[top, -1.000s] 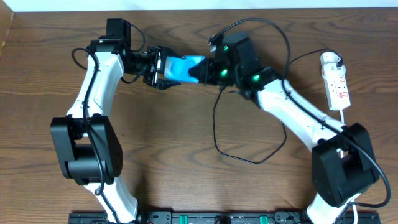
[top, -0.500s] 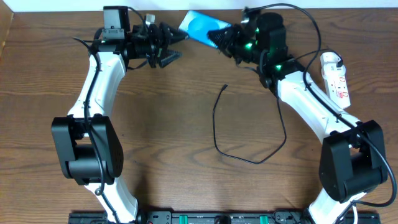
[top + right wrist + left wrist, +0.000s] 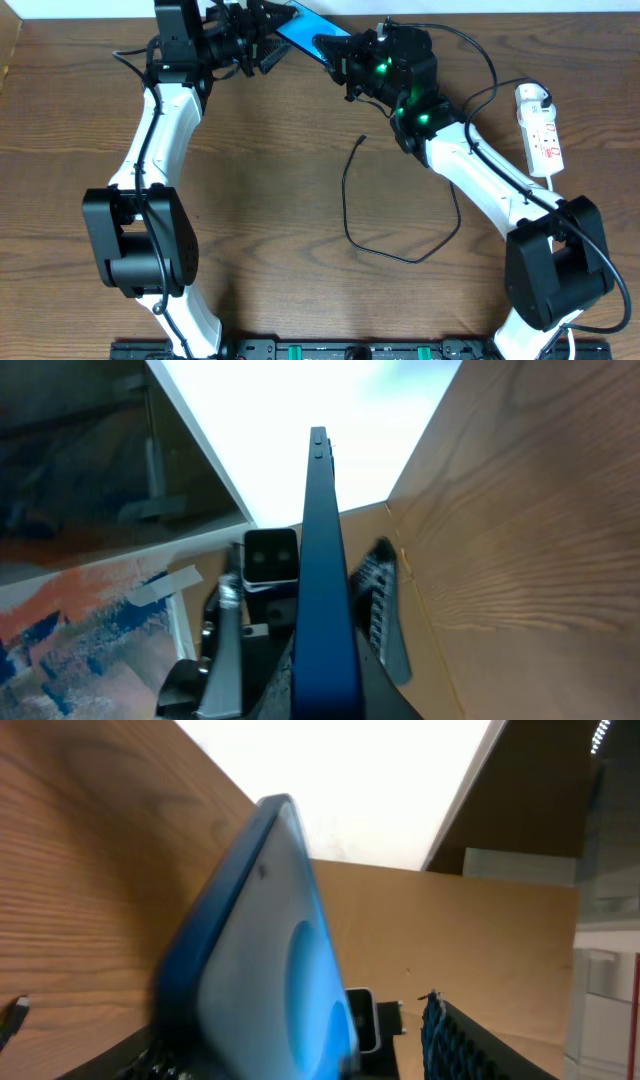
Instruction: Plug charger to phone and switch on socket
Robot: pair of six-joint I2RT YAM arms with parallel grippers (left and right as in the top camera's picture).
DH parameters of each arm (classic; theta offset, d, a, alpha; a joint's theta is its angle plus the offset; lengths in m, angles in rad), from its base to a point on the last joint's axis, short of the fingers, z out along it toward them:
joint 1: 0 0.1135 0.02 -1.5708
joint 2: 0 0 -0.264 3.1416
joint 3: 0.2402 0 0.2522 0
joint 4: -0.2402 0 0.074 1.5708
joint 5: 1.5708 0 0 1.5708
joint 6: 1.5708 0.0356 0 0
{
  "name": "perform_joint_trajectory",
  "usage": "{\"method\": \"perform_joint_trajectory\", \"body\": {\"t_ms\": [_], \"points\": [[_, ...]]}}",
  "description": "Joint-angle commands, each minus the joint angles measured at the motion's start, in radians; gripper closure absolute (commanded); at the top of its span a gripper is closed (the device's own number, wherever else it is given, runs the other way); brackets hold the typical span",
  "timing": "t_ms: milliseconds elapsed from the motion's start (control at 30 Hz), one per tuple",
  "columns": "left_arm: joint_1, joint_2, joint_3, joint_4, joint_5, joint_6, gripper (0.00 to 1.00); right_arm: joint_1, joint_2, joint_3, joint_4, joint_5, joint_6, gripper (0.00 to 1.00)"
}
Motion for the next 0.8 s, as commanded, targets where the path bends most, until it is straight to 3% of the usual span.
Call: {"method": "perform_joint_trajectory", "body": {"t_ms": [0, 100, 167, 400, 467, 567, 767], "points": [[0.000, -0.023, 0.009, 0.049, -0.005, -0.089, 0.33, 0.035, -0.010, 0.022, 0.014, 0.008, 0.056, 0.99], [0.000, -0.023, 0.009, 0.049, -0.004, -0.111, 0.34, 0.047, -0.010, 0.022, 0.016, 0.029, 0.063, 0.99], [-0.002, -0.023, 0.009, 0.049, -0.005, -0.113, 0.40, 0.047, -0.010, 0.022, 0.016, 0.027, 0.063, 0.99], [-0.011, -0.023, 0.009, 0.049, -0.005, -0.143, 0.75, 0.052, -0.010, 0.022, 0.016, 0.029, 0.071, 0.99], [-0.012, -0.023, 0.009, 0.049, -0.004, -0.150, 0.76, 0.052, -0.010, 0.022, 0.016, 0.029, 0.072, 0.99], [-0.011, -0.023, 0.009, 0.048, -0.005, -0.150, 0.92, 0.052, -0.010, 0.022, 0.016, 0.029, 0.072, 0.99], [-0.011, -0.023, 0.008, 0.048, -0.025, -0.150, 0.93, 0.052, -0.010, 0.022, 0.015, 0.030, 0.071, 0.97]]}}
